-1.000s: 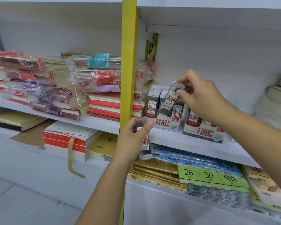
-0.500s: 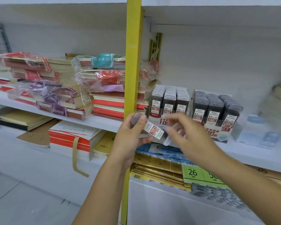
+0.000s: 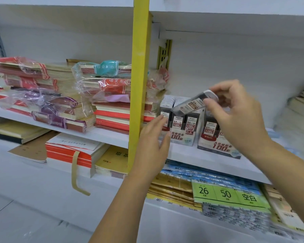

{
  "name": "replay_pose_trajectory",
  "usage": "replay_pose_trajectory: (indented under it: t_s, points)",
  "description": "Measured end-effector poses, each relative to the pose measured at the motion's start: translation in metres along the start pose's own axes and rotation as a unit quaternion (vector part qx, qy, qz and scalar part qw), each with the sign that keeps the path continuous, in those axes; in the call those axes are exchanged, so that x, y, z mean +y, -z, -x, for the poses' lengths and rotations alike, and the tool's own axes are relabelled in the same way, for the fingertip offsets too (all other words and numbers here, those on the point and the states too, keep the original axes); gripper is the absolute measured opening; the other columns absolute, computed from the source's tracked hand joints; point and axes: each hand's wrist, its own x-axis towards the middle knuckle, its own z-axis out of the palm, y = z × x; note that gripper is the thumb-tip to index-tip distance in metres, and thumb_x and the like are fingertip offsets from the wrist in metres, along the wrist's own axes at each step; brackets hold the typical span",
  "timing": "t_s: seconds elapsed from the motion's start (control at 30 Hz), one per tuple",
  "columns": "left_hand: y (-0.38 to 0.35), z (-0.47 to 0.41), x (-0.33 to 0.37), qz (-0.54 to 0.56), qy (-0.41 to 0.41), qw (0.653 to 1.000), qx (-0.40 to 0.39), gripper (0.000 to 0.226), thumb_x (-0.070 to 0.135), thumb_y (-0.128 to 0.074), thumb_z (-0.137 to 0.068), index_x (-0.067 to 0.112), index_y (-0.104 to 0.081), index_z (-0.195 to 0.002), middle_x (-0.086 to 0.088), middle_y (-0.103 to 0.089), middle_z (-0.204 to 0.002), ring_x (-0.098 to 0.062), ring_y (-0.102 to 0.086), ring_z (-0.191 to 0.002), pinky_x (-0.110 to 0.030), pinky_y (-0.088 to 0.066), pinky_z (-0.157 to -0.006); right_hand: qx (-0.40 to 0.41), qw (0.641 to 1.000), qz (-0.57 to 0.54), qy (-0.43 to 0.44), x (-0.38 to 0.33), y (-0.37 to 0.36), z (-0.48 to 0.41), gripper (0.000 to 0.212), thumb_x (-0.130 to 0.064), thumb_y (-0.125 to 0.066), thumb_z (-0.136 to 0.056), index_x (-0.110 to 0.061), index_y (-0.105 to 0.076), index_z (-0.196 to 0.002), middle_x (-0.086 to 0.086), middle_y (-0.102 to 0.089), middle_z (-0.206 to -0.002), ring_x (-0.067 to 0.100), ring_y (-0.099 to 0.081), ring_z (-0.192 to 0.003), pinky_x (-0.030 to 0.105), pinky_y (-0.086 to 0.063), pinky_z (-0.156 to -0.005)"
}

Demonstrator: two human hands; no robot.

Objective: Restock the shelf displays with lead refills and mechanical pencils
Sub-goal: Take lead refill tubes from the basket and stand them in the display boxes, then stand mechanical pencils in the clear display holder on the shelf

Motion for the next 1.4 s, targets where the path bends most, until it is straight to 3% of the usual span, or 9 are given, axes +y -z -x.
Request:
replay_pose_trajectory:
  t_s: [0.2, 0.6, 0.77, 0.93, 1.03, 1.1, 1.2, 1.3, 1.4]
  points:
    - [-0.010, -0.002, -0.014, -0.105, -0.029, 0.993, -0.045, 0.058, 0.028, -0.047, -0.105, 0.025, -0.024, -0.159, 0.014, -0.017, -0.166, 0.002, -0.004, -0.148, -0.004, 0.009, -0.108, -0.055, 0.991, 0.081, 0.088, -0.006, -0.008, -0.025, 0.014, -0.019, -0.063, -0.093, -0.016, -0.059, -0.106, -0.013, -0.058, -0.088, -0.006, -0.054, -0.073, 0.001, -0.042, -0.073]
    - [-0.007, 0.006, -0.017, -0.062, -0.019, 0.997, -0.038, 0.052, 0.024, -0.049, -0.104, 0.024, -0.036, -0.154, 0.010, -0.023, -0.165, -0.008, -0.027, -0.147, -0.021, -0.027, -0.113, -0.177, 0.977, 0.100, 0.061, 0.004, -0.048, -0.067, 0.011, -0.027, -0.064, -0.091, -0.026, -0.060, -0.101, -0.009, -0.065, -0.088, 0.008, -0.060, -0.082, 0.026, -0.049, -0.071]
    - [-0.005, 0.008, -0.019, -0.044, -0.011, 0.998, -0.036, 0.052, 0.022, -0.052, -0.102, 0.026, -0.038, -0.153, 0.010, -0.027, -0.163, -0.011, -0.034, -0.144, -0.028, -0.036, -0.116, -0.231, 0.950, 0.193, 0.080, 0.014, -0.068, -0.059, 0.026, -0.035, -0.066, -0.089, -0.026, -0.068, -0.113, -0.006, -0.054, -0.105, 0.016, -0.041, -0.105, 0.032, -0.036, -0.084]
    - [-0.002, 0.018, -0.020, -0.041, -0.017, 0.999, -0.024, 0.047, 0.015, -0.054, -0.101, 0.021, -0.049, -0.147, 0.005, -0.041, -0.156, -0.009, -0.036, -0.143, -0.009, -0.021, -0.111, -0.172, 0.946, 0.244, 0.130, 0.012, -0.059, -0.030, 0.037, -0.027, -0.054, -0.097, -0.028, -0.057, -0.134, 0.003, -0.051, -0.128, 0.024, -0.036, -0.120, 0.034, -0.030, -0.098]
    - [0.000, 0.039, -0.019, -0.074, -0.071, 0.994, 0.040, 0.032, 0.007, -0.057, -0.095, 0.010, -0.065, -0.126, -0.005, -0.065, -0.125, -0.019, -0.055, -0.116, -0.017, -0.036, -0.100, -0.075, 0.981, 0.114, 0.140, 0.011, -0.038, 0.026, 0.028, -0.014, -0.053, -0.097, -0.011, -0.062, -0.124, 0.003, -0.060, -0.109, 0.017, -0.046, -0.102, 0.019, -0.033, -0.090]
    - [-0.005, 0.065, -0.025, -0.081, -0.096, 0.992, 0.021, 0.027, 0.007, -0.056, -0.091, 0.009, -0.068, -0.115, -0.005, -0.067, -0.105, -0.021, -0.059, -0.095, -0.023, -0.043, -0.087, -0.094, 0.993, 0.010, 0.068, 0.016, -0.026, 0.086, 0.024, -0.017, -0.051, -0.098, -0.016, -0.062, -0.119, -0.006, -0.061, -0.099, 0.008, -0.052, -0.089, 0.012, -0.038, -0.081]
    - [-0.022, 0.127, -0.050, -0.073, -0.041, 0.984, -0.157, 0.027, 0.009, -0.057, -0.092, 0.013, -0.066, -0.117, -0.002, -0.064, -0.108, -0.019, -0.060, -0.089, -0.035, -0.053, -0.081, -0.198, 0.971, -0.059, -0.122, 0.045, -0.021, 0.183, 0.020, -0.017, -0.056, -0.095, -0.022, -0.064, -0.114, -0.014, -0.061, -0.086, 0.005, -0.056, -0.075, 0.012, -0.041, -0.067]
    - [-0.050, 0.201, -0.090, -0.091, 0.076, 0.926, -0.358, 0.031, 0.016, -0.059, -0.097, 0.019, -0.061, -0.128, -0.001, -0.060, -0.125, -0.015, -0.061, -0.102, -0.030, -0.051, -0.086, -0.342, 0.893, -0.036, -0.291, 0.088, -0.031, 0.284, 0.018, -0.014, -0.056, -0.096, -0.018, -0.064, -0.112, -0.014, -0.061, -0.094, 0.000, -0.054, -0.073, 0.014, -0.039, -0.065]
    - [-0.084, 0.266, -0.127, -0.093, 0.221, 0.857, -0.457, 0.036, 0.017, -0.061, -0.097, 0.016, -0.059, -0.132, -0.007, -0.057, -0.128, -0.022, -0.059, -0.114, -0.026, -0.045, -0.094, -0.442, 0.804, -0.009, -0.398, 0.123, -0.051, 0.380, 0.023, -0.019, -0.058, -0.095, -0.014, -0.063, -0.117, -0.001, -0.064, -0.112, 0.009, -0.058, -0.093, 0.014, -0.041, -0.077]
